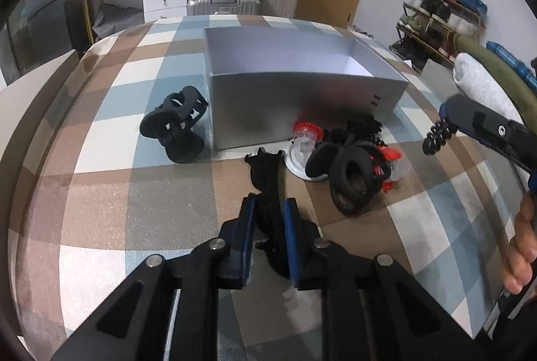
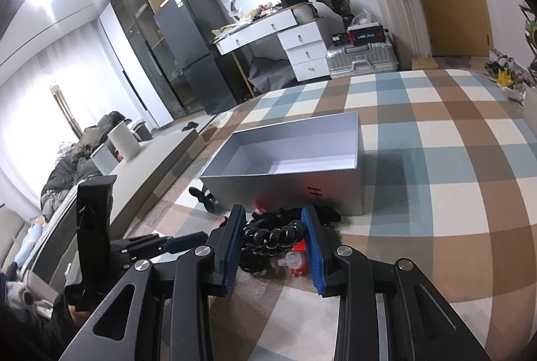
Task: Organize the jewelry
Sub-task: 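Carry the bracelet and hair clip into the grey box and open both grippers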
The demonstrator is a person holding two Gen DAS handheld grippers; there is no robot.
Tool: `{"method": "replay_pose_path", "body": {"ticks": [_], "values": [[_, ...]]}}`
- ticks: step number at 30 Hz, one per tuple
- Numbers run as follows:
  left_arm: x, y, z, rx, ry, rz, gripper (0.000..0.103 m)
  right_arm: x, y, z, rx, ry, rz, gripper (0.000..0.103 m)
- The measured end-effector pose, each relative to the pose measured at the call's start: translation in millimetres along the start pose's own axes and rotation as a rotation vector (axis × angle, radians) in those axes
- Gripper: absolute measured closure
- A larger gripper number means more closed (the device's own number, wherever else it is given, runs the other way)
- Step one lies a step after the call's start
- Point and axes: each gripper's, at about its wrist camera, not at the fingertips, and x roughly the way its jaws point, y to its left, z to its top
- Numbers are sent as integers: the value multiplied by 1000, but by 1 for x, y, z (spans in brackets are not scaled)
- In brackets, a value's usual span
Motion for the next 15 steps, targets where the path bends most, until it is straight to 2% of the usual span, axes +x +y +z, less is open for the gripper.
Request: {"method": "replay_pose_path", "body": {"ticks": [8, 15], "values": [[-19, 4, -5, 9, -53, -10, 93, 1, -1, 0, -1, 2, 7, 70], [-39, 12, -2, -4, -136, -6, 93, 0, 3, -1, -15, -7, 20, 70]]}}
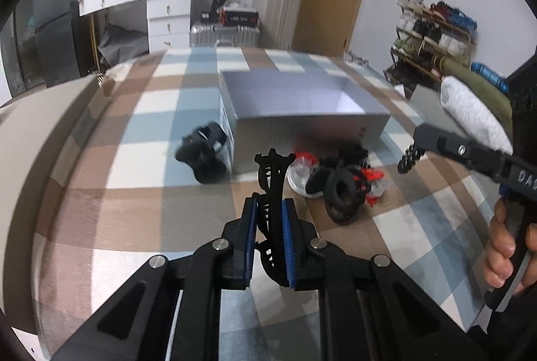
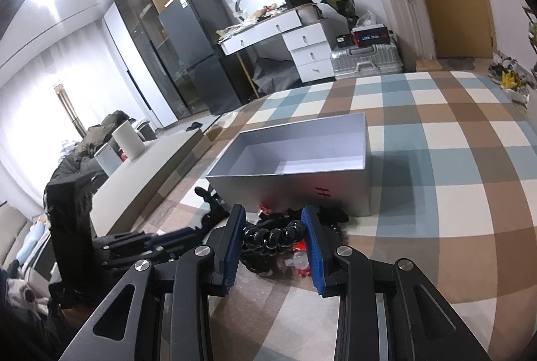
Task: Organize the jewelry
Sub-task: 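Carry the bracelet and hair clip into the grey box and open both grippers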
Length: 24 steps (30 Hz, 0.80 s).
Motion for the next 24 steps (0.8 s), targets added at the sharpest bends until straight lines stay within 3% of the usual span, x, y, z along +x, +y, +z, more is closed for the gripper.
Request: {"method": "replay_pose_path", "body": {"ticks": [9, 18, 24], "values": [[-17, 4, 24, -23, -138, -4, 93, -6, 5, 11, -14, -66, 23, 70], [4, 3, 57, -18, -189, -8, 93, -4, 7, 41, -44, -118, 11, 70], [27, 4, 65, -17, -179, -16, 93, 11, 0, 58, -25, -127, -1, 70]]}}
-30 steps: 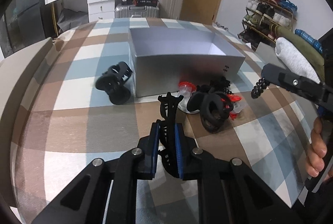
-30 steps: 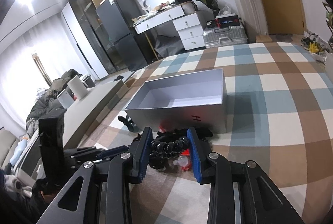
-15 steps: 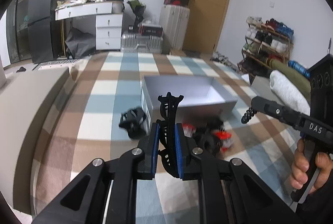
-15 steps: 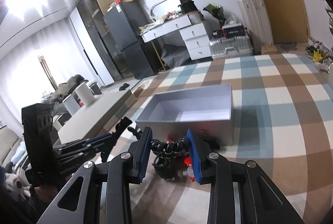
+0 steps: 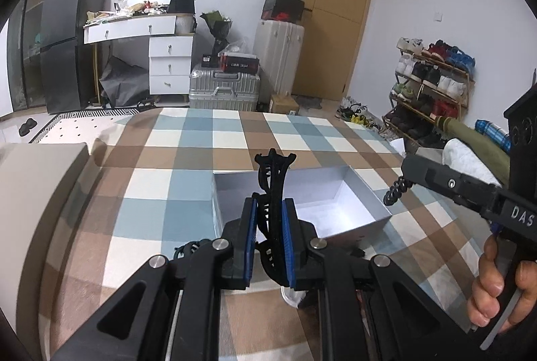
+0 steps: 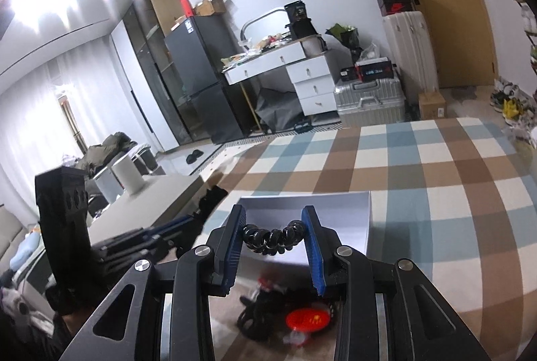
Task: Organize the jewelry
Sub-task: 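Carry the bracelet and hair clip into the grey box and open both grippers, then withdraw both grippers from the box back toward the remaining items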
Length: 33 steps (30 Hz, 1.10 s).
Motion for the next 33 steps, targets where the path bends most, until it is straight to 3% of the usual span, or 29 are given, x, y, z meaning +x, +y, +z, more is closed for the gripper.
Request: {"method": "replay_pose_path", "body": {"ticks": [14, 21, 25, 28, 29, 30, 33], "values": [[14, -10, -1, 31, 51, 17, 93, 39, -12, -3, 62, 66, -46, 69], [12, -9, -1, 23, 67, 15, 92, 40, -15, -5, 94, 71, -53, 50], [11, -10, -1, 26, 74, 5, 86, 30, -16, -3, 96, 48, -67, 42], [9, -13, 1, 42, 83, 32, 60, 27, -18, 0, 101, 39, -77, 40], [6, -13, 1, 44, 82, 40, 47, 27, -18, 1, 103, 41, -81, 39], [4, -13, 0, 45, 80, 43, 35, 26, -19, 0, 100, 46, -82, 31], [-6, -9, -1, 33, 65, 45, 19, 24, -17, -3, 72, 68, -112, 16]]}}
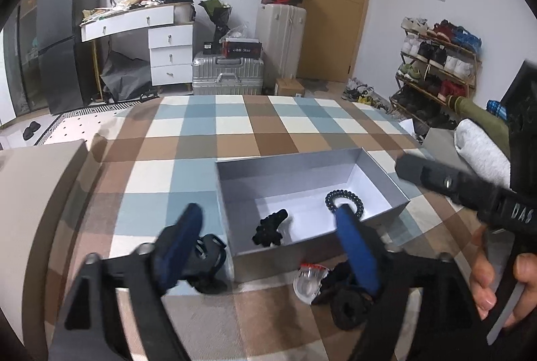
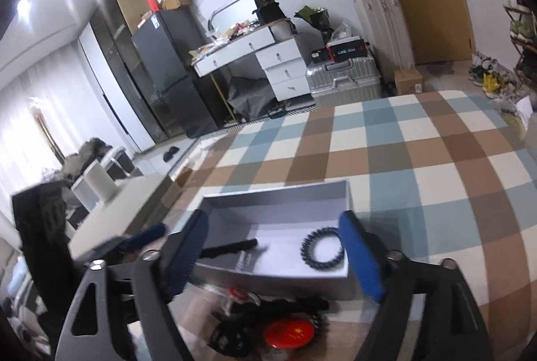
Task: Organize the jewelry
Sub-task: 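Withdraw both grippers from the box back toward the remaining items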
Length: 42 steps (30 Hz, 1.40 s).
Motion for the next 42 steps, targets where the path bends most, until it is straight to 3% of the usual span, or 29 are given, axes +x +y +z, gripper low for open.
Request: {"method": "replay_pose_path", "body": {"ticks": [4, 5, 20, 36, 40, 42], "values": [[-11, 4, -8, -14, -8, 13, 6, -5, 0, -9, -36, 31, -37, 0], [-14, 5, -9, -15, -11, 18, 1, -7, 0, -12, -39, 35, -42, 0], [-19, 17, -29, 5, 32, 64, 1, -14, 5, -46, -152, 149, -140, 0], [-15, 10, -39, 28, 72, 34, 1, 6, 8, -69, -233, 285, -189, 0], [-15, 9, -40, 31, 81, 29, 1, 10, 13, -77, -265, 308, -178, 3], [-15, 9, -41, 35, 82, 31, 1, 11, 15, -79, -277, 320, -161, 12]]}}
